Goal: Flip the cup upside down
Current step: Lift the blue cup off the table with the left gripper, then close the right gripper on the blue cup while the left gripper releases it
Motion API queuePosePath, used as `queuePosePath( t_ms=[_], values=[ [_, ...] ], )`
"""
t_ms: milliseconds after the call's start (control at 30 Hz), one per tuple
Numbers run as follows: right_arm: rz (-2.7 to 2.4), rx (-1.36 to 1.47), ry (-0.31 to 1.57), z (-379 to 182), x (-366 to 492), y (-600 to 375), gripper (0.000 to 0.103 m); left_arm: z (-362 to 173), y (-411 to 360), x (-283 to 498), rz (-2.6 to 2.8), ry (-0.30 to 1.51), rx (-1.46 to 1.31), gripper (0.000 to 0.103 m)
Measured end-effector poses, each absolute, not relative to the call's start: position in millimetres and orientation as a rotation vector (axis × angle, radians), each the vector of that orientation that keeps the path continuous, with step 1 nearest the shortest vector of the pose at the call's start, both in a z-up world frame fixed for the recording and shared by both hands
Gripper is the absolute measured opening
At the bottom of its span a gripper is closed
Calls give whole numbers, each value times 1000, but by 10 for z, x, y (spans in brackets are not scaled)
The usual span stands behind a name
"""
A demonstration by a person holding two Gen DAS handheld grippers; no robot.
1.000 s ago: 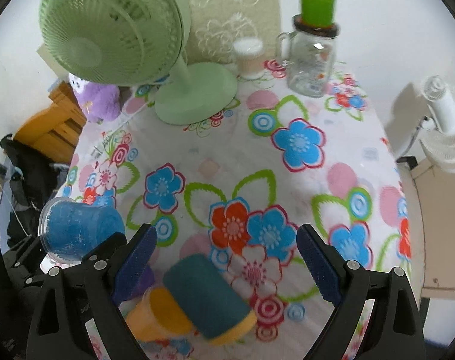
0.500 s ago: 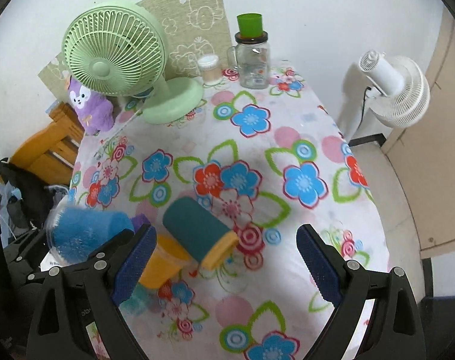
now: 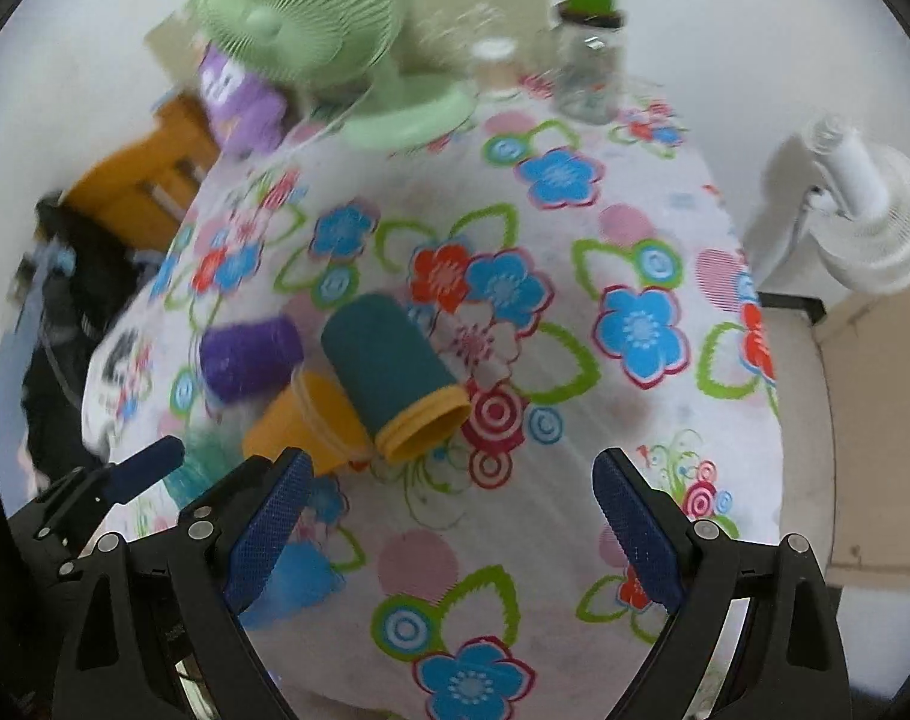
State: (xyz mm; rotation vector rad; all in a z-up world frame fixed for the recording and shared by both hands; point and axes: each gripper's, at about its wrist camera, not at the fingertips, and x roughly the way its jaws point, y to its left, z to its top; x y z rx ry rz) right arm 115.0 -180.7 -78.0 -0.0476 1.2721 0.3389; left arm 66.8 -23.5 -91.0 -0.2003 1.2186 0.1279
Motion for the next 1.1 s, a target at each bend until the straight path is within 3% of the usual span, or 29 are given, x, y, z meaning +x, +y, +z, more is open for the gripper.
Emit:
queuePosePath(
  t_ms=[133,433,1100],
  values=[
    [408,-105,1281,-918,1145,-1746,96,-1036,-161,482,214,1215,-266,86],
    [489,-175,1309,-1100,1000,-1687,96,-1327,-43,146,315,1239,-383,87],
    [608,-251,1390,-1158,572,-1377,96,-1417,135,-405,269,1323,-279,97]
  ],
)
